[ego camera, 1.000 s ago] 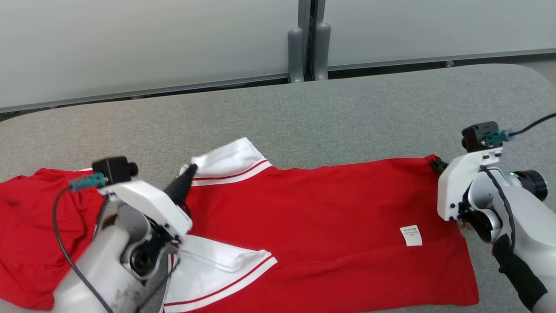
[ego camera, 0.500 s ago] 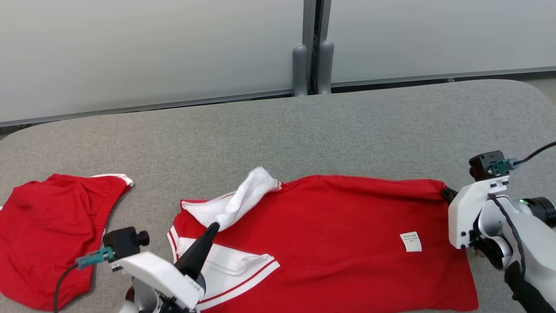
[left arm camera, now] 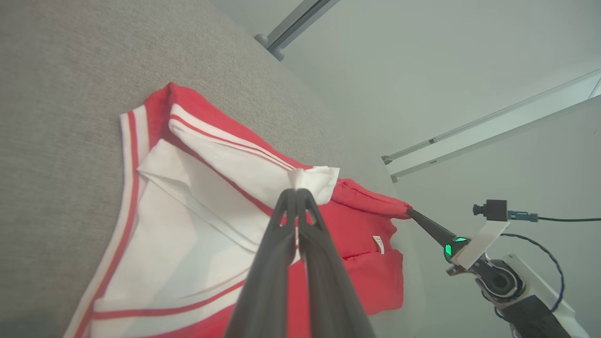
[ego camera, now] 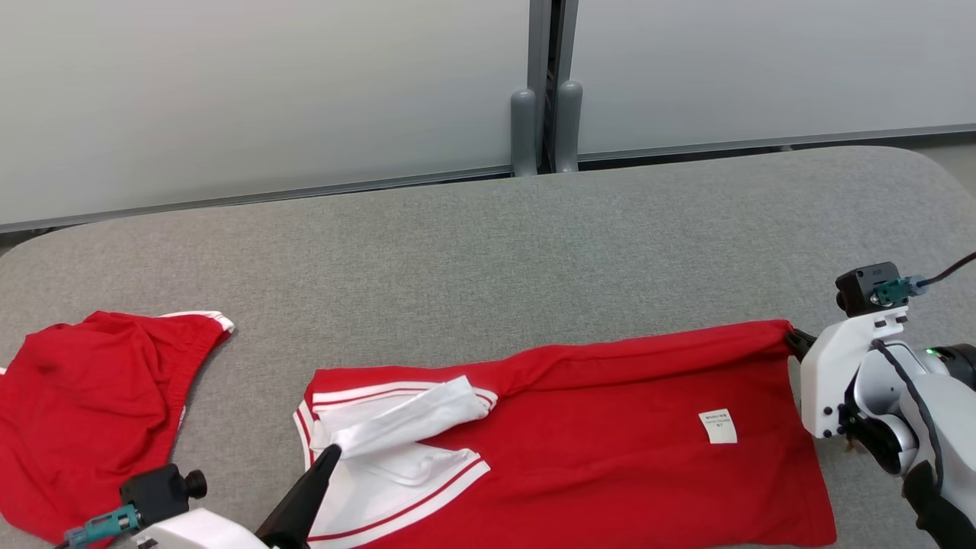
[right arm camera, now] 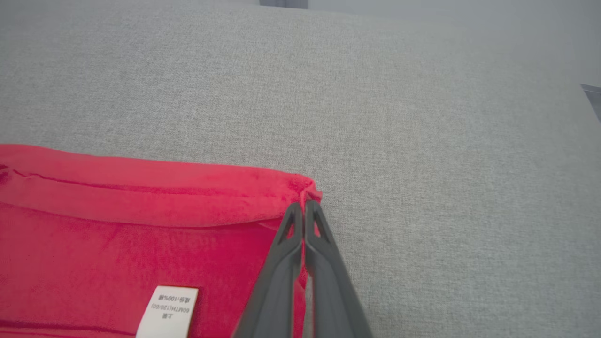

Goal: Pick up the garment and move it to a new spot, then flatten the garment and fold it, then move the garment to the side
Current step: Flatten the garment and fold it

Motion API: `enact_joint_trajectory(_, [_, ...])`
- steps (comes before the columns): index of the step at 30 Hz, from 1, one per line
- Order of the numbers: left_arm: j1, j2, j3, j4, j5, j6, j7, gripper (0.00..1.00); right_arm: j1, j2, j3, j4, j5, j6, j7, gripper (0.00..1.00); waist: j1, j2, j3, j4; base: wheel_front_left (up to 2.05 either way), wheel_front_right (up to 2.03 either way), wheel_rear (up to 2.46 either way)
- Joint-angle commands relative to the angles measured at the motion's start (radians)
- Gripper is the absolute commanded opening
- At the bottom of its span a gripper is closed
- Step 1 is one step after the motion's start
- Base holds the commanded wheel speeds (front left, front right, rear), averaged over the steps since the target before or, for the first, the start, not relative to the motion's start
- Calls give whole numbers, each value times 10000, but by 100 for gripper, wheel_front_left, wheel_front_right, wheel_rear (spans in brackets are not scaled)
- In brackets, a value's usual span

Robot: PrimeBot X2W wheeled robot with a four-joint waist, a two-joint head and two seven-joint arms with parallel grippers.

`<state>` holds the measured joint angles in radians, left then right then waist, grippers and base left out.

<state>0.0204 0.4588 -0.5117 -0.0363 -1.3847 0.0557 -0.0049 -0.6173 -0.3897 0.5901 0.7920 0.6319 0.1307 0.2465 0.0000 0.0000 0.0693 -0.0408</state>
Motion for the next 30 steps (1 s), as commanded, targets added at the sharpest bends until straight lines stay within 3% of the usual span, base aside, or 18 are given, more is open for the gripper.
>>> enact_joint_trajectory(1, [194,99,90,-161,-87,110,-77,0,178,-129,-43,-56,10,1,38,0,0,0,-6,42,0,0,0])
enact_joint_trajectory(13, [1394,267,228,-898,-491,348,-206,0,727,-610,-190,-919,-268,1,690,0,0,0,-86,147,0,0,0])
enact_joint_trajectory(30, [1837,350,-525,-246,-121,790,266,0,2204,-877,-1199,-2530,-477,1,1948,0,0,0,-242,278,0,0,0])
